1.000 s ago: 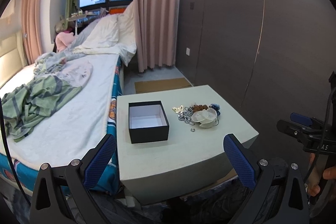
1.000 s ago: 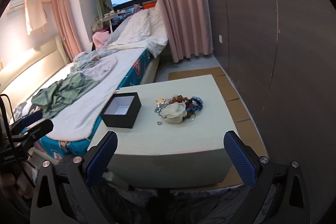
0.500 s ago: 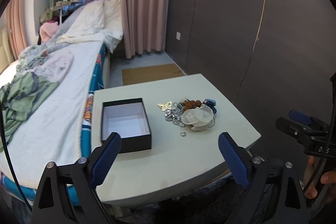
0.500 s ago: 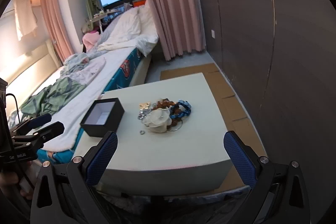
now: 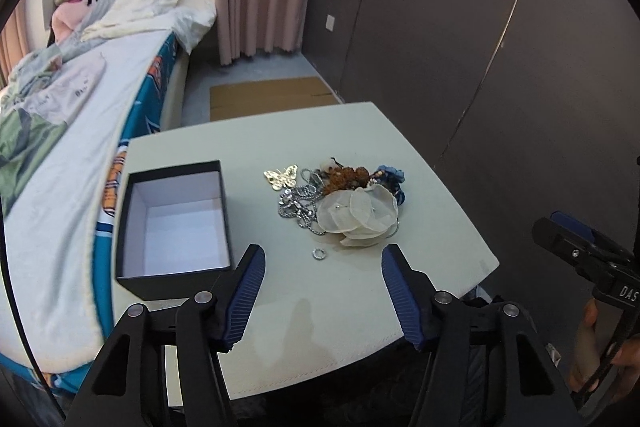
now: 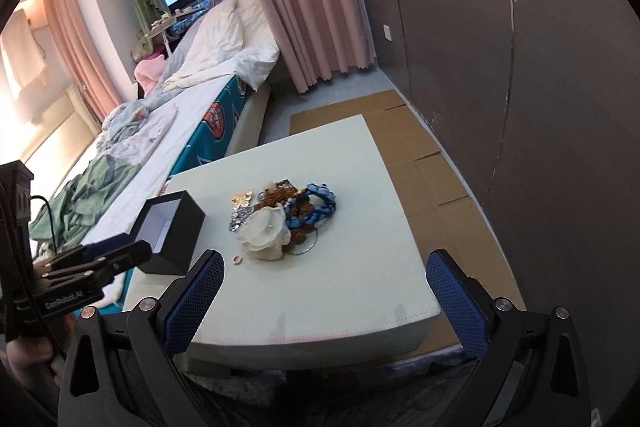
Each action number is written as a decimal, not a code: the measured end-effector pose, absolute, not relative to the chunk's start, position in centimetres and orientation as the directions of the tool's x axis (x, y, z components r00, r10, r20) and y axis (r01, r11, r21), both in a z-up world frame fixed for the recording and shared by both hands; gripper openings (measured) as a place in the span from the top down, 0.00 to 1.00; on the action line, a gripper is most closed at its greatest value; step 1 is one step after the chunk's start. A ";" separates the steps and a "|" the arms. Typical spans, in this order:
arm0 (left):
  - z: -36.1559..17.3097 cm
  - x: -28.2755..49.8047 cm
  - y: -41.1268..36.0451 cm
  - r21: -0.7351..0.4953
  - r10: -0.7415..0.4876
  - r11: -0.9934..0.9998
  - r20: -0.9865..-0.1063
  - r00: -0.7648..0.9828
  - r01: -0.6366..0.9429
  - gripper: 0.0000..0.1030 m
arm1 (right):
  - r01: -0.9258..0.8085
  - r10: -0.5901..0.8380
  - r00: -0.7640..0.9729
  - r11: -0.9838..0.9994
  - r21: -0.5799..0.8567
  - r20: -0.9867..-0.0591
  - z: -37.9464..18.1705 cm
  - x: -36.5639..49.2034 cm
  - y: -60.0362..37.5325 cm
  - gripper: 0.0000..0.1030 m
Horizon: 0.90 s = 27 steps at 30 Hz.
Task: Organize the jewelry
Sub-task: 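Move the left gripper to the silver ring and close on it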
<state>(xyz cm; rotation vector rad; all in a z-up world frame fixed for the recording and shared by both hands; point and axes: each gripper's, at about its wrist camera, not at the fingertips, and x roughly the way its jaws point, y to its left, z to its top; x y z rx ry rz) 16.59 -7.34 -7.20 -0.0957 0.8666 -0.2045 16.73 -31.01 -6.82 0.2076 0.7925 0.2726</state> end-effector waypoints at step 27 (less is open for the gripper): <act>-16.7 23.1 -10.1 -0.074 -0.133 0.988 -0.854 0.503 0.136 0.63 | -0.096 0.291 0.605 0.951 0.294 -0.741 -10.2 17.9 -32.8 0.01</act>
